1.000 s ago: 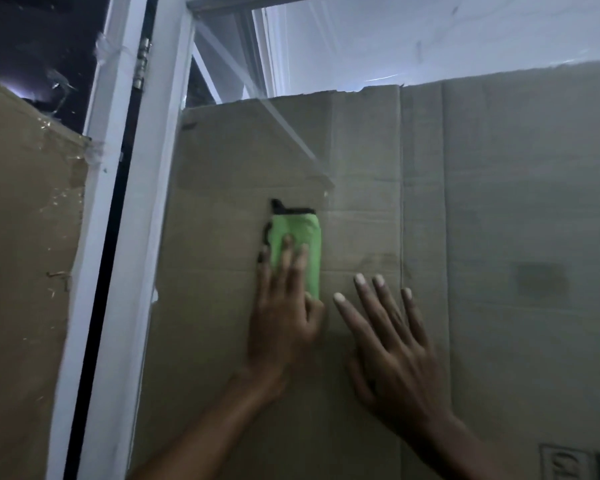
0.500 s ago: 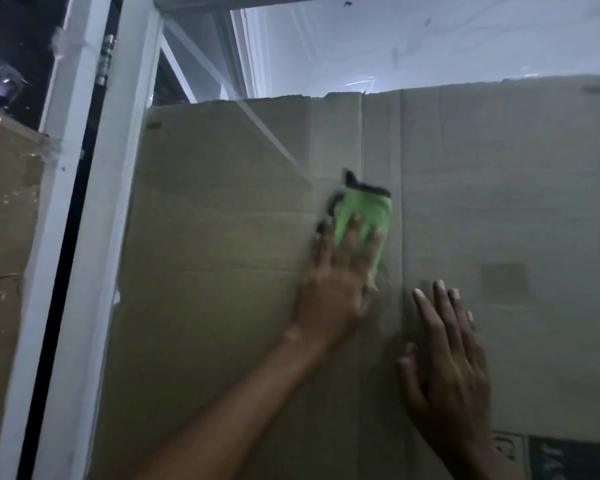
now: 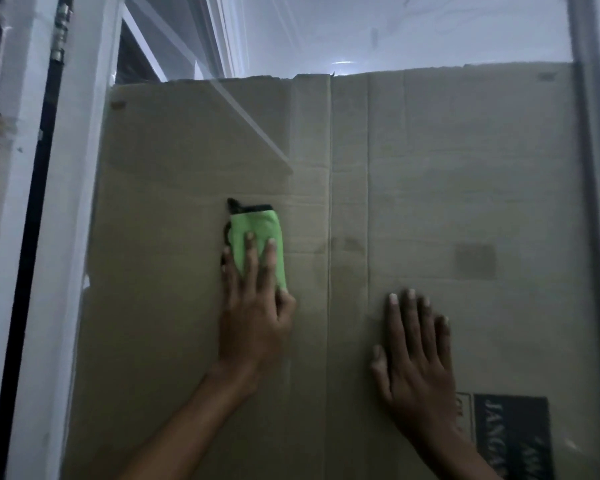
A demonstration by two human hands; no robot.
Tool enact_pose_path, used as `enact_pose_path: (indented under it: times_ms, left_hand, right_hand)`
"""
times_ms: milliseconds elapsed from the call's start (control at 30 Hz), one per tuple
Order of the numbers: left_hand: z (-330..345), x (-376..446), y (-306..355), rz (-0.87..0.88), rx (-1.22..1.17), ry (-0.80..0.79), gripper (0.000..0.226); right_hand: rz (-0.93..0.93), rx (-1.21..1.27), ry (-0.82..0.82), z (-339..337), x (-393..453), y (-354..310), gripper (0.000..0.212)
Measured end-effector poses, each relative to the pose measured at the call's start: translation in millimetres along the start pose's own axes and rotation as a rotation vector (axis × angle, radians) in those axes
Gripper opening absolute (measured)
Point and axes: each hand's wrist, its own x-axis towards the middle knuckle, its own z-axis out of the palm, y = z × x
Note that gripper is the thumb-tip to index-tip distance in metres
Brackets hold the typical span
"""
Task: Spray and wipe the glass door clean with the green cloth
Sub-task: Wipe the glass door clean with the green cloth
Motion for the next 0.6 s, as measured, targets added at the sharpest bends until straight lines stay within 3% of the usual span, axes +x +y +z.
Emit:
enact_pose_path:
  times_ms: [100, 167, 300, 433, 600]
  left_hand:
    - [13, -39, 35, 0.348, -0.002, -0.11, 0.078]
    - [20, -57, 45, 0.472, 0.019, -0.175, 0.08]
    - [20, -47, 42, 0.329, 0.023, -0.173, 0.079]
    - [23, -52, 70, 0.176, -0.08, -0.146, 0.081]
    - [56, -107, 134, 0.661, -0.139, -0.26, 0.067]
  right_hand:
    - [-0.01, -0.003, -0.017, -3, -1, 2, 0.068]
    - [-0.017, 0.004, -0.045, -6, -2, 2, 0.068]
    - [-0.028, 0.124, -0.084, -25, 3, 5, 0.069]
    - [0.195, 0.442, 0.027, -51, -4, 12, 0.066]
    - [0.281, 0.448, 0.072, -69, -26, 26, 0.062]
